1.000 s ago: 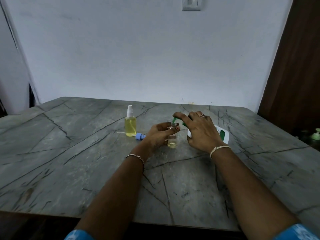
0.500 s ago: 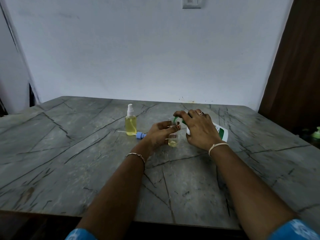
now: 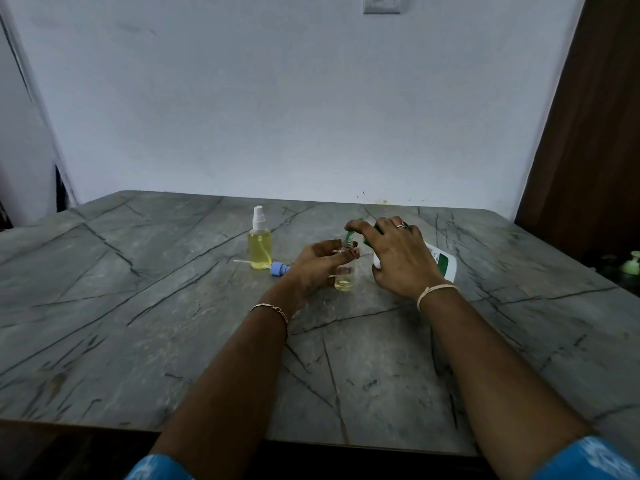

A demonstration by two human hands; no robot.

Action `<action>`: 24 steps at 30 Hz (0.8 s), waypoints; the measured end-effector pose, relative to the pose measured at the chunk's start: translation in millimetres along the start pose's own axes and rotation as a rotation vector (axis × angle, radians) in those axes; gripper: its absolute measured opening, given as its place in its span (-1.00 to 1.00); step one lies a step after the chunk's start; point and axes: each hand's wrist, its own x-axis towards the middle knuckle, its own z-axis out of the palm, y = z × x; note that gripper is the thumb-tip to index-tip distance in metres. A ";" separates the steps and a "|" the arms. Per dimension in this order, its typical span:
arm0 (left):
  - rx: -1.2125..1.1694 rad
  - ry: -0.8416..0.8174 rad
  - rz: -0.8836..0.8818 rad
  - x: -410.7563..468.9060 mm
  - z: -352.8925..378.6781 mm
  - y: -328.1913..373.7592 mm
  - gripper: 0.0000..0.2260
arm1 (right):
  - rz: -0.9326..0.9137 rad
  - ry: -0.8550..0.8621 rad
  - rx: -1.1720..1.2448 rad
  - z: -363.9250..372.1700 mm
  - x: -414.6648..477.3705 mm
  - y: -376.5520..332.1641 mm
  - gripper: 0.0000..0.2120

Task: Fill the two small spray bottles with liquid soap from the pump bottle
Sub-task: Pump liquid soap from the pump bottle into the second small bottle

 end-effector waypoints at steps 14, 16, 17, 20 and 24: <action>0.014 0.015 0.056 4.9 1.1 -8.8 -0.66 | -0.002 -0.013 0.019 1.8 -2.3 1.8 -0.23; 0.018 0.012 0.054 5.7 -0.1 -8.6 -0.64 | 0.001 -0.002 0.029 2.0 -1.2 0.3 -0.25; 0.021 0.009 0.051 5.7 -0.5 -8.0 -0.63 | 0.002 0.006 0.028 1.9 -0.3 -0.4 -0.27; 0.033 -0.003 0.045 6.3 -0.7 -6.7 -0.65 | 0.004 0.021 0.008 2.7 1.8 -1.7 -0.29; 0.019 0.000 0.041 6.4 -0.8 -5.9 -0.68 | -0.003 0.002 -0.027 5.3 0.5 -0.3 -0.23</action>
